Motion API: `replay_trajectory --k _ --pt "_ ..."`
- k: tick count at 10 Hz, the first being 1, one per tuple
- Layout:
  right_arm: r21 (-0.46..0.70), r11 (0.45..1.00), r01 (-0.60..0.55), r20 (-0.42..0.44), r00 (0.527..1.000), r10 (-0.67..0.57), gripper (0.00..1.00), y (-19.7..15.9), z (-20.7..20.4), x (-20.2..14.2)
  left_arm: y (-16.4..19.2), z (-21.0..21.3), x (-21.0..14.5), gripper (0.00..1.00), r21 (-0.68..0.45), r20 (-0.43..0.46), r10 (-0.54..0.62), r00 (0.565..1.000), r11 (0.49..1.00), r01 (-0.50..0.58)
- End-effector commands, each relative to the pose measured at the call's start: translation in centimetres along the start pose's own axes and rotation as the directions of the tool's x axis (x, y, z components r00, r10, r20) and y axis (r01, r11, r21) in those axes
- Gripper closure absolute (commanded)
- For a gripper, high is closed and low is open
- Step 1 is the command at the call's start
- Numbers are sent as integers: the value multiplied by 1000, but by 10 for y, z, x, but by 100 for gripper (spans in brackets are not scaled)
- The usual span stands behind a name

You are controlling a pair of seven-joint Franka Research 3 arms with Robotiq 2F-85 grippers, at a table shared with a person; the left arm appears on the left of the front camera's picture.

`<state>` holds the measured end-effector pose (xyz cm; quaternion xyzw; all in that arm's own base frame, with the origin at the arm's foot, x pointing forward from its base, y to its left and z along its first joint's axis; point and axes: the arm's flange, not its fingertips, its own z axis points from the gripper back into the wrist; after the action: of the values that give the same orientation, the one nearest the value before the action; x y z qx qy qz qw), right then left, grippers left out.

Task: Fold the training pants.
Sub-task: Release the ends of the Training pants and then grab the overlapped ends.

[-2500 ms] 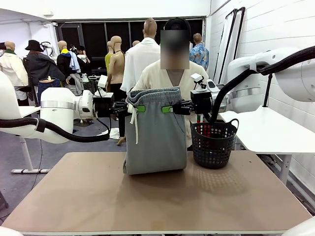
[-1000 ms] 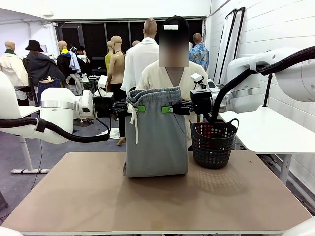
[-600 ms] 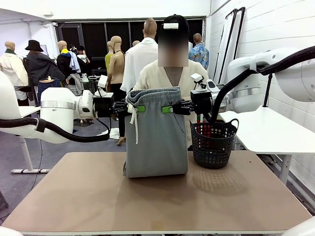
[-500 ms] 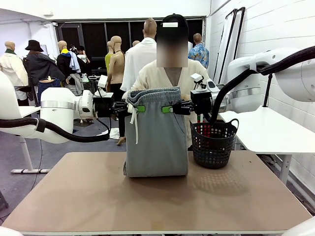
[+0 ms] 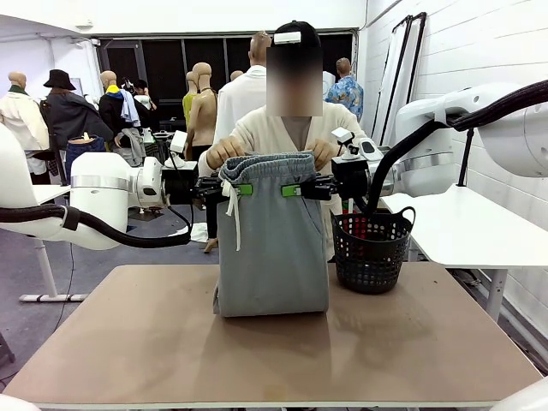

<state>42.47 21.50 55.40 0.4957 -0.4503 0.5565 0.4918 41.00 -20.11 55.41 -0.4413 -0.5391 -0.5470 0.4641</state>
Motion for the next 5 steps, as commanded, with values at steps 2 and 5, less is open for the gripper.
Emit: replay_trajectory --k 2,5 --pt "1 1000 0 8 1000 0 100 0 -1 1 -1 0 2 100 0 1 -16 1000 1000 16" --pt "1 1000 0 8 1000 0 100 0 -1 1 -1 0 2 100 0 1 -16 1000 1000 16"
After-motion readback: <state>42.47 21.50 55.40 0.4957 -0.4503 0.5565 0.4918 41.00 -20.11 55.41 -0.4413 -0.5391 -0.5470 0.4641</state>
